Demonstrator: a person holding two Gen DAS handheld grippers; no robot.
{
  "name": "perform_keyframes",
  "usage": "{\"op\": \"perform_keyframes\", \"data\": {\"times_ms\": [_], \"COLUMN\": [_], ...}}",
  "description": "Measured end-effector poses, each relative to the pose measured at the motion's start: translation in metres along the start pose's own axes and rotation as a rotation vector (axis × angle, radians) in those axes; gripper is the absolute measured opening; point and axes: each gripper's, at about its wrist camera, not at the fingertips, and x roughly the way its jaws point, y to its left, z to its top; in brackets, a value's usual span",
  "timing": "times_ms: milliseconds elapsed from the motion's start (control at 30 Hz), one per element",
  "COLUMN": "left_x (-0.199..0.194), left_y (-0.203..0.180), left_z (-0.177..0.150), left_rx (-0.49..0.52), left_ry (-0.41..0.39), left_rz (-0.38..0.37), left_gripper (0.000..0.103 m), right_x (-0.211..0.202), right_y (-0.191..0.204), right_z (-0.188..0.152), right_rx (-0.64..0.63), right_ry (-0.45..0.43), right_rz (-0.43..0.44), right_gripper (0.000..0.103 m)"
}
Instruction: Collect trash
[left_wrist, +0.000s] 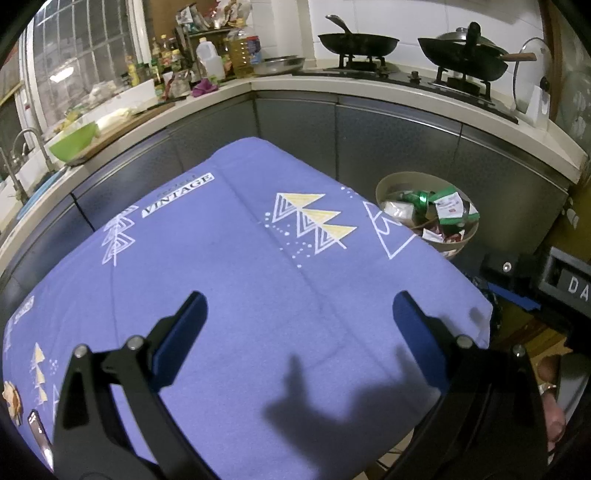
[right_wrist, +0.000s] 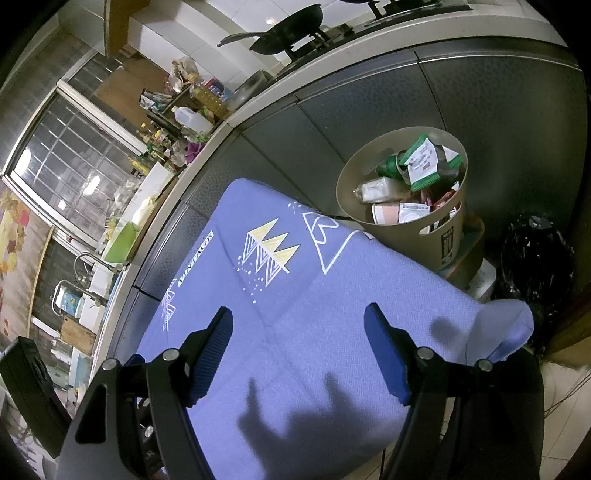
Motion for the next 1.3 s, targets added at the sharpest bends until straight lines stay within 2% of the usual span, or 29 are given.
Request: {"op": "perform_keyframes", "data": {"times_ms": [1300], "left_x": [0.0051], "left_y": [-0.0034], "left_z": [-0.0068], "left_rx": [0.037], "left_ry": [0.034], "left_rz": [0.090], "left_gripper": [0.097], "right_x": [-0.0013], "right_y": [-0.0085], "right_z": [0.0038], "right_rx": [0.008], "right_ry": [-0.001], "right_rz": [0.002], "right_gripper": [0.070]}}
